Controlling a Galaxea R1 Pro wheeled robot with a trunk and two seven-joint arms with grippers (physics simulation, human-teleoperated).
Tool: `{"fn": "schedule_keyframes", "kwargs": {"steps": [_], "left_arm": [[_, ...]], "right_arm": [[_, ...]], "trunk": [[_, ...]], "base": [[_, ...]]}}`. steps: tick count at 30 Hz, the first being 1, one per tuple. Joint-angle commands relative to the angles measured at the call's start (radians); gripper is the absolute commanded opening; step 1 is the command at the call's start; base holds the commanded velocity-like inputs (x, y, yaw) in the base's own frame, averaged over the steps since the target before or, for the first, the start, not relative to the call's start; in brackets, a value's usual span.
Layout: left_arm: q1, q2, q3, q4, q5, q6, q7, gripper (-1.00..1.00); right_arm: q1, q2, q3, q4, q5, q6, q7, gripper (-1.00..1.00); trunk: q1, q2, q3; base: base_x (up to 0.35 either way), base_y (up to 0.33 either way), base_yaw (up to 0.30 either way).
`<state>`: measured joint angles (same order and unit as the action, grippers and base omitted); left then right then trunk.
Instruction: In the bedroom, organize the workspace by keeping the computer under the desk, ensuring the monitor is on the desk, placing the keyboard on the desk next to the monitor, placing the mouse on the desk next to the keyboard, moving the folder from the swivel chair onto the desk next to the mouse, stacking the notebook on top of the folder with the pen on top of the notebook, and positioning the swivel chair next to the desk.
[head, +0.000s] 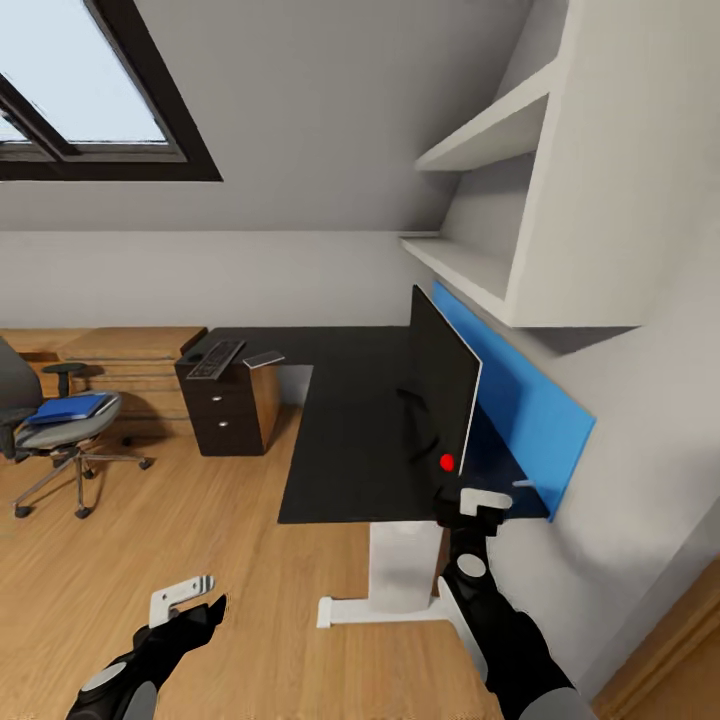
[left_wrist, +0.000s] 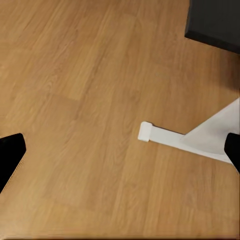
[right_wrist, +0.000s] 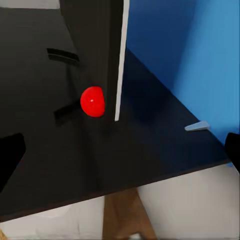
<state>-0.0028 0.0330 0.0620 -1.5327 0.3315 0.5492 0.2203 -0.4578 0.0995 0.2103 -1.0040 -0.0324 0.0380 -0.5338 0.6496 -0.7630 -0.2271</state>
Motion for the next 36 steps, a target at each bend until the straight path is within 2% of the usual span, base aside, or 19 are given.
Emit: {"fn": "schedule_keyframes", "kwargs": {"steps": [1,5,10,12,14,16,18,20,21,24,25,30,31,35,36], "left_arm": [[0.000,0.001,-0.001,-0.001,0.011,0.003,0.008,1.00],[0.000,0.000,-0.002,0.008,0.012,0.004,0.008,1.00],[0.000,-0.001,-0.004,0.051,0.012,0.004,0.008,1.00],[0.000,-0.002,-0.005,0.086,0.012,0.004,0.007,1.00],[0.000,-0.003,-0.006,0.112,0.012,0.003,0.006,1.00],[0.000,-0.004,-0.009,0.202,0.010,-0.005,0.005,1.00],[0.000,-0.004,-0.011,0.292,0.009,-0.044,0.002,1.00],[0.000,-0.003,-0.012,0.375,0.009,-0.112,0.000,1.00],[0.000,-0.003,-0.014,0.431,0.009,-0.166,-0.001,1.00],[0.000,-0.003,-0.018,0.515,0.008,-0.244,-0.003,1.00],[0.000,-0.002,-0.028,0.589,0.008,-0.307,-0.004,1.00],[0.000,0.000,-0.055,0.725,0.008,-0.430,-0.004,1.00],[0.000,0.000,-0.056,0.743,0.008,-0.447,-0.005,1.00],[0.000,-0.001,-0.061,0.871,0.007,-0.605,-0.005,1.00],[0.000,0.000,-0.061,0.879,0.008,-0.618,-0.005,1.00]], "right_arm": [[-0.001,0.000,0.003,-0.001,-0.003,0.003,-0.002,1.00],[-0.001,0.001,0.004,0.016,-0.003,0.000,0.007,1.00],[-0.001,0.003,0.006,0.100,-0.003,-0.021,0.011,1.00],[-0.001,0.014,0.007,0.167,-0.001,-0.073,0.031,1.00],[-0.001,0.020,0.007,0.188,-0.001,-0.092,0.043,1.00],[-0.001,0.028,0.007,0.212,0.000,-0.113,0.064,1.00],[-0.001,0.031,0.005,0.226,-0.001,-0.119,0.072,1.00],[-0.001,0.031,0.003,0.267,-0.002,-0.123,0.082,1.00],[-0.001,0.032,0.003,0.326,-0.003,-0.129,0.092,1.00],[-0.001,0.032,0.004,0.450,-0.004,-0.159,0.113,1.00],[-0.001,0.033,0.005,0.589,-0.003,-0.234,0.142,1.00],[-0.001,0.036,0.004,0.888,0.002,-0.473,0.226,1.00],[-0.001,0.035,0.004,0.909,0.002,-0.489,0.234,1.00],[-0.001,0.037,0.002,0.987,0.001,-0.551,0.278,1.00],[-0.001,0.037,0.002,0.991,0.000,-0.554,0.281,1.00]], "trunk": [[0.000,-0.001,-0.001],[0.000,-0.001,-0.001],[0.000,-0.001,-0.001],[0.000,-0.001,-0.001],[0.000,-0.001,-0.001],[0.000,-0.001,-0.001],[0.000,-0.001,-0.001],[0.000,-0.001,-0.001],[0.000,-0.001,-0.001],[0.000,-0.001,-0.001],[0.000,-0.001,-0.001],[0.000,-0.001,-0.001],[0.000,-0.001,-0.001],[0.000,-0.001,-0.001],[0.000,-0.001,-0.001]], "base": [[-0.209,0.276,0.000],[-0.153,0.298,0.000],[-0.085,0.320,0.000],[-0.077,0.322,0.000],[-0.075,0.323,0.000],[-0.074,0.324,0.000],[-0.053,0.325,0.000],[-0.027,0.326,0.000],[-0.016,0.329,0.000],[-0.010,0.332,0.000],[-0.004,0.337,0.000],[0.020,0.339,0.000],[0.058,0.341,0.000],[0.107,0.335,0.000],[0.167,0.319,0.029]]}}
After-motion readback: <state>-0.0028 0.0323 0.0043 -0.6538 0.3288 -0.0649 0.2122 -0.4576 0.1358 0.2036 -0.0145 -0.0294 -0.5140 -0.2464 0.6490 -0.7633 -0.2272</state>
